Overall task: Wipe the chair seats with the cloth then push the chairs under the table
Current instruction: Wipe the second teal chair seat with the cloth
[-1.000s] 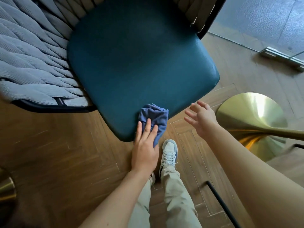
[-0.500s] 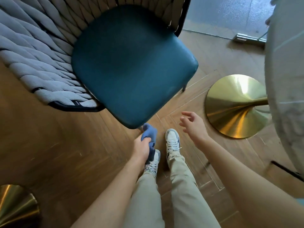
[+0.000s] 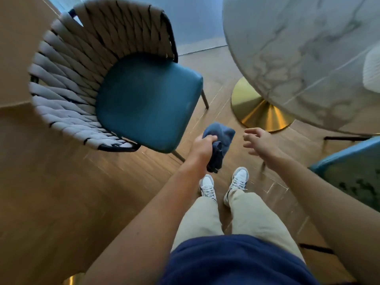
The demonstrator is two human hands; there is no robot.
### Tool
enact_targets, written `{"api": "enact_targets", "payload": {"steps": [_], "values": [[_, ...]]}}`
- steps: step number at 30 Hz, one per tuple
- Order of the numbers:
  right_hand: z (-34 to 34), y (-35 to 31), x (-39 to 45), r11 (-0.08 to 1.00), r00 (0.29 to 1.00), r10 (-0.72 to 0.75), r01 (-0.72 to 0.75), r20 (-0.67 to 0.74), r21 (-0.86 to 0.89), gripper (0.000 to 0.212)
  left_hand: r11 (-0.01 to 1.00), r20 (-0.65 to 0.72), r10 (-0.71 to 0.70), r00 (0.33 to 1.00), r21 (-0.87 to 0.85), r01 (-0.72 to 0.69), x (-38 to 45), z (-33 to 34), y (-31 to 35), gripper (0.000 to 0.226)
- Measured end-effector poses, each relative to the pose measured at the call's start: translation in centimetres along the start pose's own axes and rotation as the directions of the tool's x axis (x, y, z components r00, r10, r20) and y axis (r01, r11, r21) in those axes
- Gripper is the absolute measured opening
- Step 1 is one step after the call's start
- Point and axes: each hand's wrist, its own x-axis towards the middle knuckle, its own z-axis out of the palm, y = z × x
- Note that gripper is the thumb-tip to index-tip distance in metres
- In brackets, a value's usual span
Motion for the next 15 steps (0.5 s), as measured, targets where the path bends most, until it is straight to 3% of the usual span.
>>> {"api": "enact_targets", "payload": {"steps": [6,15], "values": [[-6.8,4.6,-5.7,0.973,0.986,0.097,-0.065,-0.136,0.222,0.023,0.975,0.107,-0.058,0.993,0.222,0.033,-3.1,5.2,-1.9,0.013],[-18.1,15.2,-13.2,0.903,0.926,0.182,-0.025,-0.330,0.428,0.020,0.901,0.257,-0.020,0.966,0.424,-0.094,-8.6,18.6,-7.2,0.018]]}}
